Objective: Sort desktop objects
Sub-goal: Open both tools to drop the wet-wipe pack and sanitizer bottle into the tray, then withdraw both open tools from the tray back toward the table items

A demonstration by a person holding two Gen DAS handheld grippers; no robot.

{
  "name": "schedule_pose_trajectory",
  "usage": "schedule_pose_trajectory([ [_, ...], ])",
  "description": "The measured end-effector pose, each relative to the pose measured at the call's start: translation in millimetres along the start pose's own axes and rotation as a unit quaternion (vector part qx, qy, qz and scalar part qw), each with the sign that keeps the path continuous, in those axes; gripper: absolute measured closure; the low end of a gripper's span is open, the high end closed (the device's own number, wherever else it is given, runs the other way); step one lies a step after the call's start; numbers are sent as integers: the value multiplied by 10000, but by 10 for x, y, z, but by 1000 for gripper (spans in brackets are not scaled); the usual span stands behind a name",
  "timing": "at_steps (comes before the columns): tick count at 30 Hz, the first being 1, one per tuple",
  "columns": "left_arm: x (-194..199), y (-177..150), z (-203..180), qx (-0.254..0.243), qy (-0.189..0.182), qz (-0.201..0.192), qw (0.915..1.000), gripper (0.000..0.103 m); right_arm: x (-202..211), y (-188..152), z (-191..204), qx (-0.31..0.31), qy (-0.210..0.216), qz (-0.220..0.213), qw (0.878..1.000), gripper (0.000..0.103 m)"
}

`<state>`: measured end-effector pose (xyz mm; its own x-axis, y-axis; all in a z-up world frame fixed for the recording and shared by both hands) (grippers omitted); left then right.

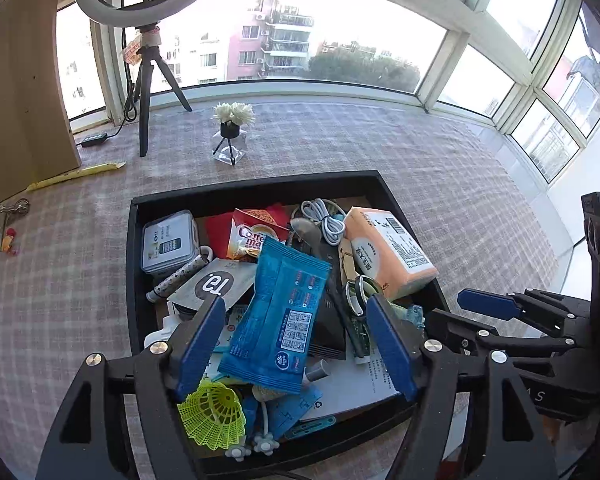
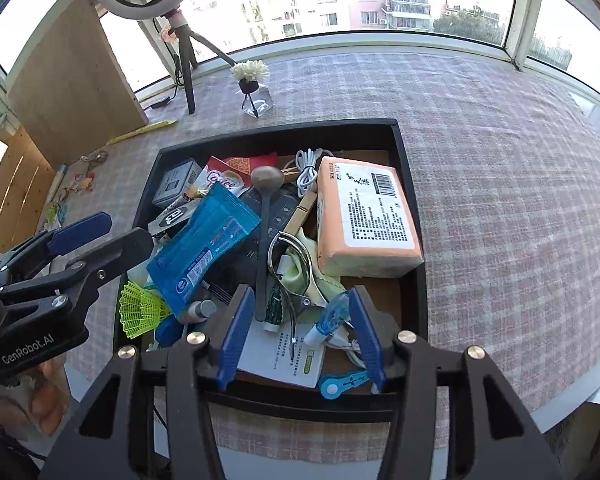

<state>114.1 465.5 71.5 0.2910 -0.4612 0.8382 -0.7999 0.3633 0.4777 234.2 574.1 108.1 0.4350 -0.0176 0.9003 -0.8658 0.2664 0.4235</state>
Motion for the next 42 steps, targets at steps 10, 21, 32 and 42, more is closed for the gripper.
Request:
schedule_pose_trajectory([
  [10,74,36,332,267,160,-42,9995,32,-93,149,206,50,181,-22,9998,51],
  [21,314,-29,1299,890,722,-197,9932,32,-321,435,926,631,419,51,9971,48],
  [32,879,-186,2395,1474,1551,-628,9748,32,-479,625,2073,1472,587,-71,9873,48],
  [42,1305,-460,3177,1955,1891,-802,9590,31,-541,588,3126,2079,752,-227,9750,47],
])
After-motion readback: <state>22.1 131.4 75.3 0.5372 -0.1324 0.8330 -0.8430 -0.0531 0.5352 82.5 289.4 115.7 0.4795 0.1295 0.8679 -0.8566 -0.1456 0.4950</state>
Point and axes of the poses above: each gripper's, at about its wrist camera, not at the fingertips, and x roughly against the way its jaws point, z to its left, y to its top, the point moved 10 cm from there along -x, roughly the way its jaws point, and after that the axes turned 10 degrees about x, right-handed, at the moved point
